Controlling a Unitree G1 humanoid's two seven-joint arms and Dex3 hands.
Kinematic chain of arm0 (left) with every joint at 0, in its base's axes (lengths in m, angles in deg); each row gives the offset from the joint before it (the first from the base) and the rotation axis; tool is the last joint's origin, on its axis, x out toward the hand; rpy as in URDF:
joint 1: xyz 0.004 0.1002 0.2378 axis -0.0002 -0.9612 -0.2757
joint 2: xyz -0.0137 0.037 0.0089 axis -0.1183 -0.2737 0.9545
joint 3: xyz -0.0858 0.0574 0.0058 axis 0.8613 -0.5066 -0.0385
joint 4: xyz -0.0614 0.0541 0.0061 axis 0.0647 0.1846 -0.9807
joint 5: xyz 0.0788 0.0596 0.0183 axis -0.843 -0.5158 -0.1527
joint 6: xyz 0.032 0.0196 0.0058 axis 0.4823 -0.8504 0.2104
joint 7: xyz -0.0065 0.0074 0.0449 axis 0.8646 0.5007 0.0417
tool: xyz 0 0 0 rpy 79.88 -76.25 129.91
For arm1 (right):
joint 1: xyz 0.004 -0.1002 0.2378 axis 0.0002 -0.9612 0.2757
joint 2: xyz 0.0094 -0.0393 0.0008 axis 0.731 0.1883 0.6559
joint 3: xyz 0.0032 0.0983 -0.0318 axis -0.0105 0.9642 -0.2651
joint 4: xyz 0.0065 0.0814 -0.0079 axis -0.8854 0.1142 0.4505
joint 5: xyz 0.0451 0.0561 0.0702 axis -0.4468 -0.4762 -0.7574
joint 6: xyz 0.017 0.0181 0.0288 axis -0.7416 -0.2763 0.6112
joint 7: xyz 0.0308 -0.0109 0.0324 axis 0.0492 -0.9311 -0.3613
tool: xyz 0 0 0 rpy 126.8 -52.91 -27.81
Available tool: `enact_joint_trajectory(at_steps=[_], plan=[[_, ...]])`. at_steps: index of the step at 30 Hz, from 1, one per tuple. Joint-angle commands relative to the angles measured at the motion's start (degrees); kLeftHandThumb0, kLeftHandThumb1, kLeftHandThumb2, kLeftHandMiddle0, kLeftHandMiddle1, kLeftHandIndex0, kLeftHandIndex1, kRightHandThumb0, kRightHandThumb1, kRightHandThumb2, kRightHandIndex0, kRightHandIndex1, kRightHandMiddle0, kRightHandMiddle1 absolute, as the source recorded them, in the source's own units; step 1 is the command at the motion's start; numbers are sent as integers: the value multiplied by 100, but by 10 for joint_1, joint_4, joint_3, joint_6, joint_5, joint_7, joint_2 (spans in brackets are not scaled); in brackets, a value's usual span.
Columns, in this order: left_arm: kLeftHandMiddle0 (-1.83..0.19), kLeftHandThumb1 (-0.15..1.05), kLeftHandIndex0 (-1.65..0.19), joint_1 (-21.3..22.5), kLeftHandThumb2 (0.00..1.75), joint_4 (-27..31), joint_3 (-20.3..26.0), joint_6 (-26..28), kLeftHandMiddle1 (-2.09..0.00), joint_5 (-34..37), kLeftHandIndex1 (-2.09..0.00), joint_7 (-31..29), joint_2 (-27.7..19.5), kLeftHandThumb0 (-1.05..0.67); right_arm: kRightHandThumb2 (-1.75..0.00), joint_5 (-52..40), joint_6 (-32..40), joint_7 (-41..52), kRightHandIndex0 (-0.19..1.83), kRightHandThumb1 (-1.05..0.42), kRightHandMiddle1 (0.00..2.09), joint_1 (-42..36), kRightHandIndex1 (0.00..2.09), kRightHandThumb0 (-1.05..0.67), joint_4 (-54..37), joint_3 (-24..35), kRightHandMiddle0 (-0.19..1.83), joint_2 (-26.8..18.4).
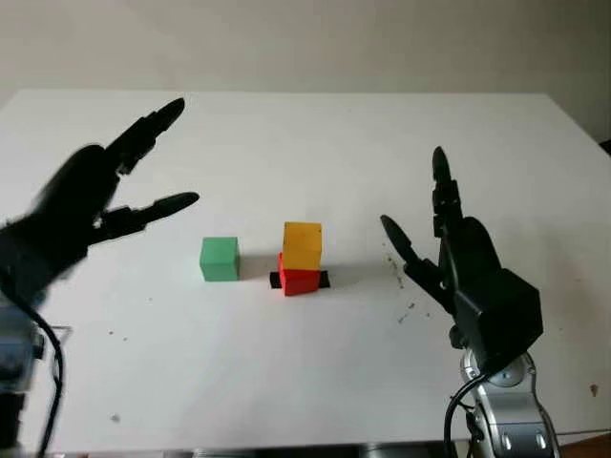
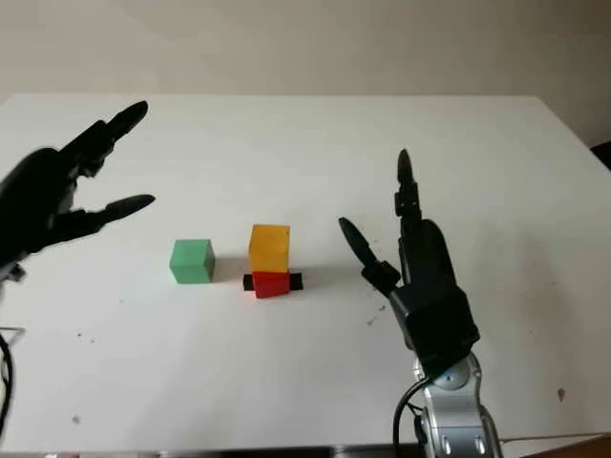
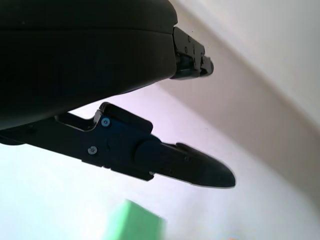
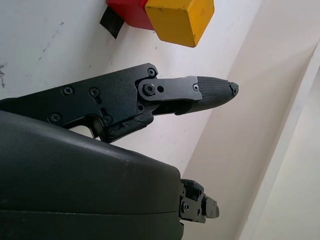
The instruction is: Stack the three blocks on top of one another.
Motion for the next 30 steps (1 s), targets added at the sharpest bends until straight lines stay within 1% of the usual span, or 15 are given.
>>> enact_joint_trajectory(at_steps=[1,4,6,8,10,12,16,20,22,27,30], plan=[[5,101,-24,22,6,-27,-28,-33,-5,-37,-8,2,-20,-81,-32,1,2,0,-19,-105,5,4,5,-63,-8,3,-12,-1],[5,99,-28,38,5,-58,-58,-72,-5,-73,-8,-1,-29,-80,-32,-1,-3,1,-19,-105,5,6,5,-63,-6,4,-13,-2],[6,99,-29,49,5,-77,-80,-89,-5,-91,-7,-16,-35,-83,-33,0,-5,0,-19,-105,5,7,5,-63,-4,3,-13,-2],[8,98,-28,57,5,-89,-98,-100,-4,-105,-6,-26,-37,-84,-33,5,-3,-1,-18,-105,6,8,6,-64,-5,2,-12,-3],[8,96,-28,59,4,-93,-112,-102,-5,-119,-6,-27,-32,-83,-33,5,-4,-2,-18,-105,6,8,6,-64,-4,3,-12,-2],[9,94,-29,59,4,-97,-124,-103,-4,-132,-6,-24,-27,-82,-33,4,-5,-1,-18,-105,6,8,6,-63,-4,4,-12,-2],[14,95,-26,58,5,-111,-151,-120,-3,-157,-4,-10,-18,-84,-32,3,-2,1,-18,-105,5,6,6,-63,-9,4,-12,-2],[18,98,-20,50,6,-98,-178,-112,-3,-211,-2,9,-16,-88,-32,0,-1,2,-18,-105,5,5,5,-63,-12,5,-12,-2],[18,99,-20,44,6,-92,-185,-110,-4,-238,-3,29,-16,-87,-32,0,0,4,-19,-105,5,4,5,-63,-13,6,-12,-3],[19,101,-29,32,7,-75,-199,-94,-4,-306,-7,79,-18,-81,-33,3,1,6,-18,-105,5,3,5,-63,-14,6,-12,-5],[17,103,-35,24,7,-66,-201,-87,-5,-326,-12,102,-13,-77,-33,-2,3,9,-19,-105,5,3,5,-63,-14,9,-12,-4]])
